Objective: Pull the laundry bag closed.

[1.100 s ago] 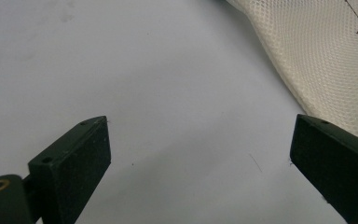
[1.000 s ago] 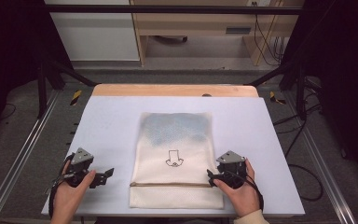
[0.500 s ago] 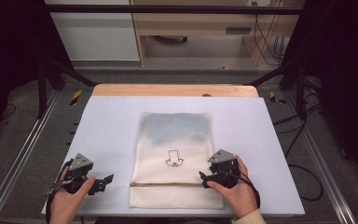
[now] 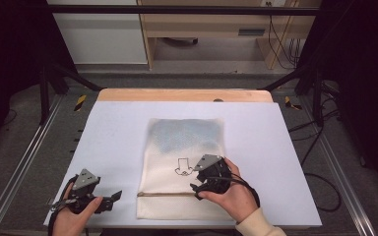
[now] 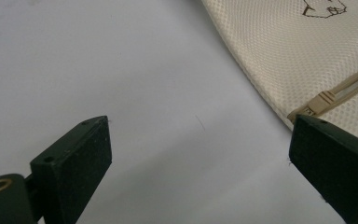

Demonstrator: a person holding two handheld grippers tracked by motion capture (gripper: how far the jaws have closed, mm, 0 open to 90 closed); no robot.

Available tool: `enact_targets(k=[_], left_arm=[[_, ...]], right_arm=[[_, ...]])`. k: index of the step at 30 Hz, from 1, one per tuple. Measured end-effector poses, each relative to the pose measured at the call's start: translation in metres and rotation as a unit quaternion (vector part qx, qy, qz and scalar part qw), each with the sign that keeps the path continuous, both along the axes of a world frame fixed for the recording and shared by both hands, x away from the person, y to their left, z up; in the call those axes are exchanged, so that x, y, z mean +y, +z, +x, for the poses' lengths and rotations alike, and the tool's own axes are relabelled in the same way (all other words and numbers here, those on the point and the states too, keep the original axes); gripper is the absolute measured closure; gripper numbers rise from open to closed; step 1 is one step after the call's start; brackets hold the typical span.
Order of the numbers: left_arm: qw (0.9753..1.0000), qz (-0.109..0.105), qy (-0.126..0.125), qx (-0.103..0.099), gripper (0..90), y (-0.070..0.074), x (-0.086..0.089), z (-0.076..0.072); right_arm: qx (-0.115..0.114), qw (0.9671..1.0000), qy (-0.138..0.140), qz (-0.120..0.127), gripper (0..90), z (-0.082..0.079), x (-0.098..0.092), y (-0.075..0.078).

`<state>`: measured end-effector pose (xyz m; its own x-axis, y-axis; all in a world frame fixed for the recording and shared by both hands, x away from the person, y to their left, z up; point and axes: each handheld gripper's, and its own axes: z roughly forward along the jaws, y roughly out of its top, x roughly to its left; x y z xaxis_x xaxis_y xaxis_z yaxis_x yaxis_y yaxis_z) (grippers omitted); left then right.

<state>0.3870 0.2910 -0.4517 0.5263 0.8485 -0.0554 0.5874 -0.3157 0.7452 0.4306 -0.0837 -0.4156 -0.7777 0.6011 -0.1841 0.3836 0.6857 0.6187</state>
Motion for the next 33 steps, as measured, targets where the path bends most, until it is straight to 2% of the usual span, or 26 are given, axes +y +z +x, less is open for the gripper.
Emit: enact_targets(k=[2, 4, 7, 10, 11, 17, 20, 21, 23, 24, 26, 27, 28, 29, 30, 33], left_arm=[[1.0, 0.0, 0.002, 0.002, 5.7, 0.0, 0.001, -0.002], [0.9999, 0.01, 0.003, 0.006, 5.9, -0.001, 0.002, -0.001], [0.9999, 0.011, 0.001, 0.002, 6.0, 0.001, 0.002, -0.001], [0.9999, 0.013, 0.001, -0.002, 6.0, 0.003, 0.002, -0.001], [0.9999, 0.011, 0.001, 0.0, 6.3, 0.002, 0.002, -0.001], [0.9999, 0.005, -0.011, 0.005, 7.6, 0.0, -0.001, -0.006], [0.9999, 0.004, -0.016, 0.002, 7.9, 0.0, -0.001, -0.011], [0.9999, 0.002, -0.016, 0.002, 7.9, 0.0, -0.001, -0.012], [0.9999, 0.003, -0.015, 0.006, 7.9, -0.002, 0.0, -0.014], [0.9999, 0.003, -0.015, 0.006, 7.9, -0.002, 0.0, -0.014], [0.9999, 0.001, -0.014, 0.003, 7.8, 0.0, 0.001, -0.014], [0.9999, 0.001, -0.014, -0.001, 7.8, 0.0, 0.001, -0.014], [0.9999, 0.003, -0.013, 0.0, 7.8, 0.0, 0.001, -0.014], [0.9999, 0.003, -0.014, 0.0, 7.8, 0.001, -0.001, -0.013], [0.9999, 0.003, -0.014, 0.0, 7.8, 0.001, -0.001, -0.013], [0.9998, 0.003, -0.019, 0.004, 8.2, 0.001, -0.001, -0.011]], right_arm=[[0.002, 1.0, 0.008, -0.005, 17.9, 0.001, 0.003, 0.003], [-0.007, 0.9999, 0.015, -0.001, 21.5, 0.002, 0.011, 0.009], [0.003, 0.9989, 0.046, 0.005, 25.7, 0.005, 0.021, 0.014], [0.019, 0.9967, 0.077, -0.016, 26.6, 0.007, 0.03, 0.014], [0.029, 0.9964, 0.078, -0.018, 30.2, 0.008, 0.034, 0.011], [0.047, 0.9936, 0.101, -0.021, 29.0, 0.008, 0.047, 0.005], [0.038, 0.9935, 0.106, -0.02, 27.0, 0.006, 0.056, 0.004], [0.041, 0.9932, 0.107, -0.02, 28.5, 0.007, 0.059, 0.004], [0.047, 0.9907, 0.125, -0.025, 38.0, 0.009, 0.07, 0.003], [0.047, 0.9907, 0.125, -0.025, 38.0, 0.009, 0.07, 0.003], [0.053, 0.9885, 0.138, -0.029, 44.7, 0.008, 0.078, 0.002], [0.054, 0.9862, 0.154, -0.027, 52.3, 0.007, 0.086, 0.002], [0.054, 0.9862, 0.154, -0.027, 52.3, 0.007, 0.086, 0.002], [0.056, 0.9841, 0.166, -0.028, 57.4, 0.004, 0.095, 0.002], [0.056, 0.9841, 0.166, -0.028, 57.4, 0.004, 0.095, 0.002], [0.056, 0.9793, 0.194, -0.014, 66.4, 0.0, 0.11, 0.003]])
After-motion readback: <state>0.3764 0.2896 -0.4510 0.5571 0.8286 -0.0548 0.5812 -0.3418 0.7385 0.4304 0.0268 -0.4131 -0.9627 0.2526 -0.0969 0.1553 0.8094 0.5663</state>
